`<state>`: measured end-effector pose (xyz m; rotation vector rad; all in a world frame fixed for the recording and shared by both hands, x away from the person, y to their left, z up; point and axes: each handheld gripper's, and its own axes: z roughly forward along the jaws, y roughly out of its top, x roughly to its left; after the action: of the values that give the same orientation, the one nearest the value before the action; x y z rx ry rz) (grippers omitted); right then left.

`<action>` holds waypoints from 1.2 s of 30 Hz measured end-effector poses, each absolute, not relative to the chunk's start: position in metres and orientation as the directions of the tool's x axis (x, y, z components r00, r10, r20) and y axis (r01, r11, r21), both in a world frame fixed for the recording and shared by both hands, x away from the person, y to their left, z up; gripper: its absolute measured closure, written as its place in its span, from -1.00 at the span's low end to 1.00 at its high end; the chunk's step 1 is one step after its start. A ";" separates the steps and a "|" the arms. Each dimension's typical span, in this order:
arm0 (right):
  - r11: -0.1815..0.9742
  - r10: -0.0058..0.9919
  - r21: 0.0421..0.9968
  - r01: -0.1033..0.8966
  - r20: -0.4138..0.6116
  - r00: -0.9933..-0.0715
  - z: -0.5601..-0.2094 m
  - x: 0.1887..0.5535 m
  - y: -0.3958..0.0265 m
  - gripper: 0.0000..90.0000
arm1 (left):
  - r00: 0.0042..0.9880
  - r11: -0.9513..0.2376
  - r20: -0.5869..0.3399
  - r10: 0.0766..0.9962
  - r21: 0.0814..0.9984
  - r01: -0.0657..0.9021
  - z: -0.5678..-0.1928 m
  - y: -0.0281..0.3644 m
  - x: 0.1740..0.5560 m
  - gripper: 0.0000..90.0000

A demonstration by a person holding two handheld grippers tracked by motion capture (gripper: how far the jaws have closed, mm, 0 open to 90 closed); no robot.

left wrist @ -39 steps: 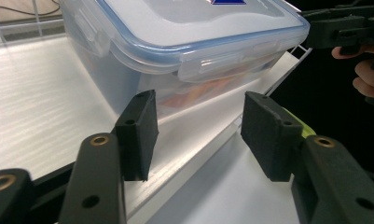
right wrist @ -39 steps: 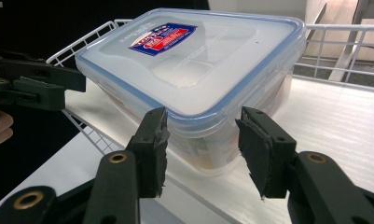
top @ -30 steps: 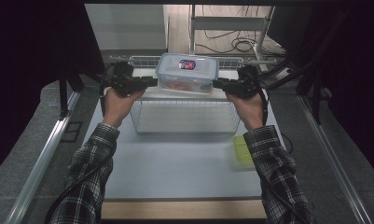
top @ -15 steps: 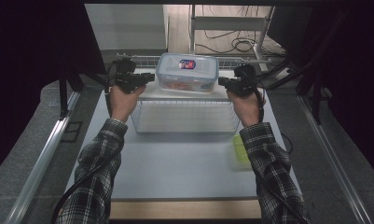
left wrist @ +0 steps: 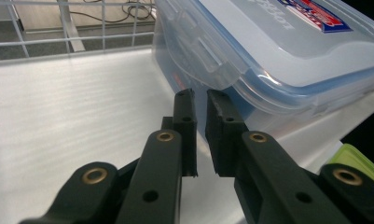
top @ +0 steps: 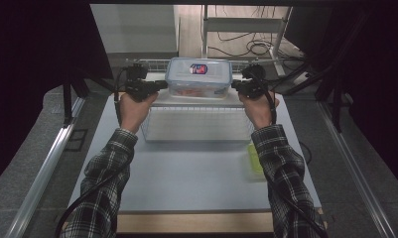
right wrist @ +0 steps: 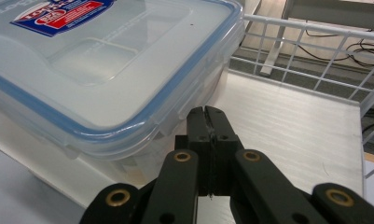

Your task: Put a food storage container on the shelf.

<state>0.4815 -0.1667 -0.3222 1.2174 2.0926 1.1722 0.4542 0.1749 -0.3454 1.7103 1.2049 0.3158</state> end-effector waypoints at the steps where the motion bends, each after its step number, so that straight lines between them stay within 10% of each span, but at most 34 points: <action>1: 0.248 0.860 0.843 0.478 0.036 -0.510 -0.323 0.482 -0.166 0.99 | 0.477 -0.026 -0.307 0.824 0.819 0.573 -0.346 0.176 0.452 0.85; 16: 0.268 0.828 0.862 0.431 0.023 -0.560 -0.319 0.460 -0.179 0.81 | 0.522 -0.105 -0.234 0.820 0.836 0.539 -0.342 0.178 0.425 0.68; 36: 0.346 0.725 0.858 0.379 0.011 -0.689 -0.342 0.395 -0.188 0.14 | 0.645 -0.207 -0.204 0.737 0.839 0.502 -0.370 0.176 0.358 -0.13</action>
<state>0.3954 -0.1879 -0.3423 0.9713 2.2430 1.2798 0.3575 0.1762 -0.3700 1.8699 0.9835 0.2956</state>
